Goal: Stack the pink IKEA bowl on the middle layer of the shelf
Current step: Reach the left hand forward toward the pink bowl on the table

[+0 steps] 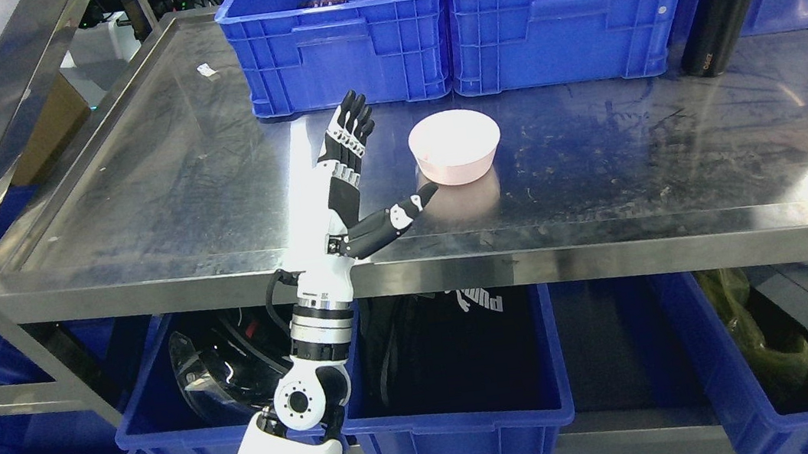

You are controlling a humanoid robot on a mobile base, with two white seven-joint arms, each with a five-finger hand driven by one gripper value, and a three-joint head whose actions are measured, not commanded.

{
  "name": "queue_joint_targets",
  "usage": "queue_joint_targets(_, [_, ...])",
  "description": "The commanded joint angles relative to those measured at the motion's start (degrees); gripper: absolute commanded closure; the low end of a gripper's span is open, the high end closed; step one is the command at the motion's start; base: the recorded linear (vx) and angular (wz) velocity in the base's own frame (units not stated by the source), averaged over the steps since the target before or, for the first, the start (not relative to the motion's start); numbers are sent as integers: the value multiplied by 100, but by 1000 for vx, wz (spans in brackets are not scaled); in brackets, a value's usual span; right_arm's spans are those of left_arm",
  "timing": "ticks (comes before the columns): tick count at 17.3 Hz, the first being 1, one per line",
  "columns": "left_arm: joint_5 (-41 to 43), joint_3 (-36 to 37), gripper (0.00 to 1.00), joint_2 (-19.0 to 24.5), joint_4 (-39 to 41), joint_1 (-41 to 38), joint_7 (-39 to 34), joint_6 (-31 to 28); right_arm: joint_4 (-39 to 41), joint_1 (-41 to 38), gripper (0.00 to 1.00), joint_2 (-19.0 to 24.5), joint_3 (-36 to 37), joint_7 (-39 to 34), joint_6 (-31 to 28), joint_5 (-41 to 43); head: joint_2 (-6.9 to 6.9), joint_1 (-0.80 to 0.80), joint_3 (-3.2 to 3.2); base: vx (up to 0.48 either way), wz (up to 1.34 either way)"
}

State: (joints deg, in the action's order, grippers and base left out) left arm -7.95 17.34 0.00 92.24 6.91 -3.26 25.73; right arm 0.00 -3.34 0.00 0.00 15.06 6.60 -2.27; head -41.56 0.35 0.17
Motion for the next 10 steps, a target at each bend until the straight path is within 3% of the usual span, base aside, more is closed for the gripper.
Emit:
queue_joint_targets(1, [4,-117,0,100,4,55,9,29,100,0,0,-100,-18,-4,-1,-1,0,0,0,93,-124])
queue_joint_targets(4, [39,-230,0,100,4,511,9,-208,100,0,0,-100,-18,-4,-1,-1,0,0,0,71,-81])
queue_joint_targets(6, [528,-257,0,122,4,924,9,-620,100,0,0,-100,-26,-4,-1,-1,0,0,0,29,-11])
queue_joint_targets(8, [1659,-240,0,490,4,1468,210,-1155,100,0,0,-100,-26,-4,-1,-1,0,0,0,10,-17])
queue_joint_targets(10, [2934,-187,0,1114,-5,2145,1401,-1755,100,0,0,-100,-26,-4,-1,-1,0,0,0,0,0])
